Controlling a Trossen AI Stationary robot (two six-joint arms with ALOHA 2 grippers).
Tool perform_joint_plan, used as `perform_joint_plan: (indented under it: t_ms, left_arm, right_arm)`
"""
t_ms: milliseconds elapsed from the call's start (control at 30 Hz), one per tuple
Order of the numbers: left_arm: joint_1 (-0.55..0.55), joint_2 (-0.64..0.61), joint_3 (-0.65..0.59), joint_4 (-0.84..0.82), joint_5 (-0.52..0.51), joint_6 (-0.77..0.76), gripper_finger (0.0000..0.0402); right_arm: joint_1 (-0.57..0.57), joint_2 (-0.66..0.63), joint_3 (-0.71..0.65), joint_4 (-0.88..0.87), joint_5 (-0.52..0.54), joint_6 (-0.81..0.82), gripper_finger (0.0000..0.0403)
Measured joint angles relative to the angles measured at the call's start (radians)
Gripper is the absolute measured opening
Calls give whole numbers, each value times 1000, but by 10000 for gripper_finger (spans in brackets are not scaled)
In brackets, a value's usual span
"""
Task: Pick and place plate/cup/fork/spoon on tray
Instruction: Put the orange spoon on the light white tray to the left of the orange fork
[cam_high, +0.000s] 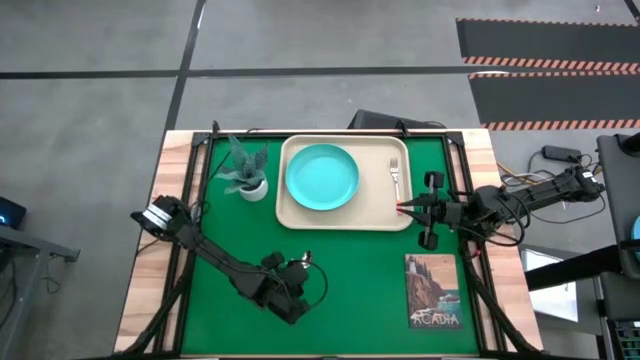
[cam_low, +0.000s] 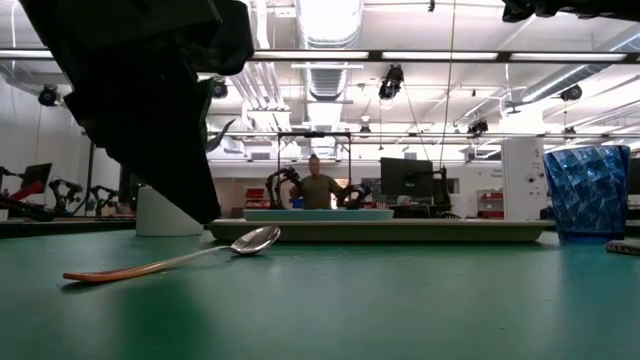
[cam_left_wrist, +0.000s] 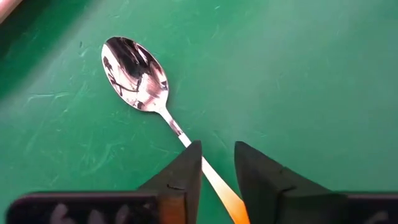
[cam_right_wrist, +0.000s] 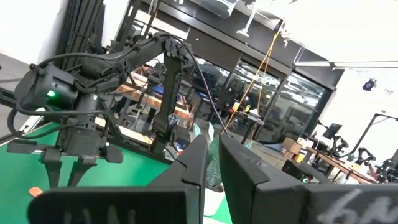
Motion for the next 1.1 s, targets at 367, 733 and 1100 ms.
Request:
perform_joint_plan:
  t_ms: [367, 733, 1100]
  left_arm:
    - [2, 60, -2, 28, -116, 0, 132]
    - [5, 122, -2, 34, -188, -30, 132]
    - [3, 124, -26, 74, -206, -79, 81]
  right_arm:
    - [0, 0, 1, 0, 0, -2, 33]
    - [0, 0, 1, 6, -3, 5, 33]
    - [1, 0, 1, 21, -5, 29, 33]
